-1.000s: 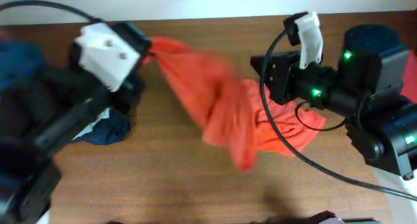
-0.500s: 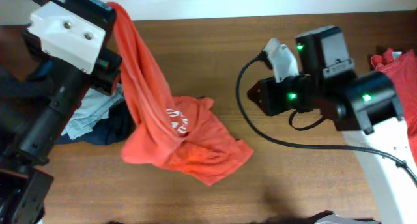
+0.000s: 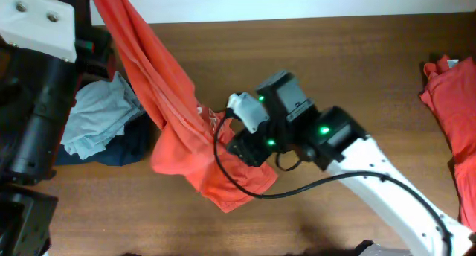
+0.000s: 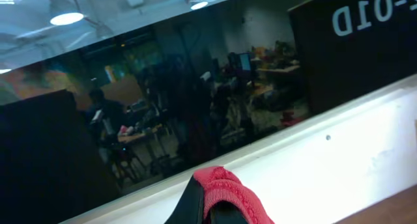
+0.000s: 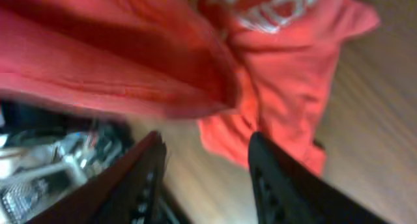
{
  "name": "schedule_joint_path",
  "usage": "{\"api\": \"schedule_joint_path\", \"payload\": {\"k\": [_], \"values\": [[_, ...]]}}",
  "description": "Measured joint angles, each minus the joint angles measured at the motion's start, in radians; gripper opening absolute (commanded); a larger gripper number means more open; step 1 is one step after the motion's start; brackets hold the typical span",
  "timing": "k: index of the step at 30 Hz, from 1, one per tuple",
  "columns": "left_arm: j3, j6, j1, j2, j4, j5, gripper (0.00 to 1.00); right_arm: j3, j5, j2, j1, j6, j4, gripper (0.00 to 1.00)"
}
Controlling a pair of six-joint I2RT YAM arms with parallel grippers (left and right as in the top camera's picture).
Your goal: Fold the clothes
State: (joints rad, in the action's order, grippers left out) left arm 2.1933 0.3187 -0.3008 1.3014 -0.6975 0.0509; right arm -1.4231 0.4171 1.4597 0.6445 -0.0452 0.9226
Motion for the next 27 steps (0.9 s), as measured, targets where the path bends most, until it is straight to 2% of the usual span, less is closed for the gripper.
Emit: {"api": "schedule_joint_path", "payload": {"k": [7,10,22,27], "values": [[0.042,-0.003,0.000,0.002,0.014,0.055,0.01,0.193,0.103,0.001,0.005,-0.019,-0.259,0.45],[0.066,-0.005,0.000,0.002,0.017,0.065,0.00,0.232,0.136,0.001,0.005,-0.033,-0.310,0.45],[0.087,-0.005,0.000,0.002,0.023,0.077,0.01,0.245,0.308,0.001,0.005,-0.038,-0.500,0.45],[0.088,-0.005,0.000,0.002,0.029,0.095,0.01,0.245,0.336,0.001,0.005,-0.037,-0.506,0.46]]}}
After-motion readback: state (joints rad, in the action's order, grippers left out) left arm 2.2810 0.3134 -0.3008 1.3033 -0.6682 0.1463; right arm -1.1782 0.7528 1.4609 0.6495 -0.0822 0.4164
